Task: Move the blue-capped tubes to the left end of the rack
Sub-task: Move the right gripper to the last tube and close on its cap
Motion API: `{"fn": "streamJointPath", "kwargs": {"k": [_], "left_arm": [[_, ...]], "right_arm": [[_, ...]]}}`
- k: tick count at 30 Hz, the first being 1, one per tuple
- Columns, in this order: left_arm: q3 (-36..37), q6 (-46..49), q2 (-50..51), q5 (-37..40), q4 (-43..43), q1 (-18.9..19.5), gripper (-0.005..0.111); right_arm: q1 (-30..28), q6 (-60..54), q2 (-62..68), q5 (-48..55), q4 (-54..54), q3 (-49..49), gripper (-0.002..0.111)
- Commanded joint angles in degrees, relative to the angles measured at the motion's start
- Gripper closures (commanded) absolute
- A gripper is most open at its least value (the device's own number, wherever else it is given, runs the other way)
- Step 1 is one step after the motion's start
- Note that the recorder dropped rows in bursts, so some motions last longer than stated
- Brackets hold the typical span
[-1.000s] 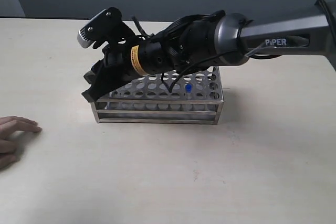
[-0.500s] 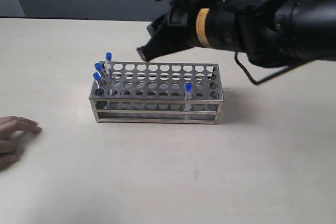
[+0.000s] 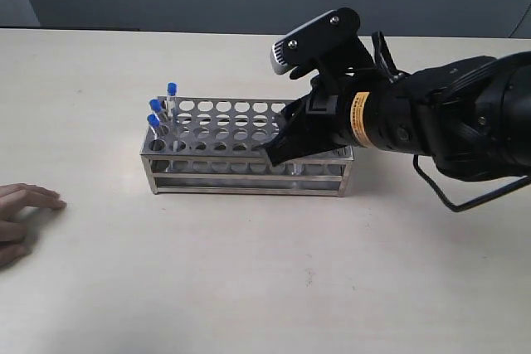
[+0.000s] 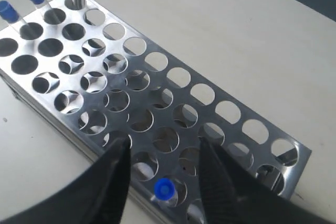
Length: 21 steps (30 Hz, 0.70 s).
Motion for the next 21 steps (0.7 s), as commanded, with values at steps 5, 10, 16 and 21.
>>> {"fn": "streamJointPath", "kwargs": {"k": [5,10,16,21], "left_arm": [[-0.3,0.0,0.2,-0.5,-0.3,-0.2,0.106],[-0.3,0.0,0.2,-0.5,-0.3,-0.2,0.106],[-0.3,0.0,0.2,-0.5,-0.3,-0.2,0.106],[-0.3,0.0,0.2,-0.5,-0.3,-0.2,0.106]], "right_arm": [[-0.1,0.5,2.5,2.1,0.5,0.3,0.048],[-0.1,3.4,6.9,6.2,-0.8,0.3,0.050],[-0.1,15.2,7.6,8.3,-10.1,0.3,0.053],[-0.1,16.6,8.7,7.3,-10.1,0.2,0.053]]}}
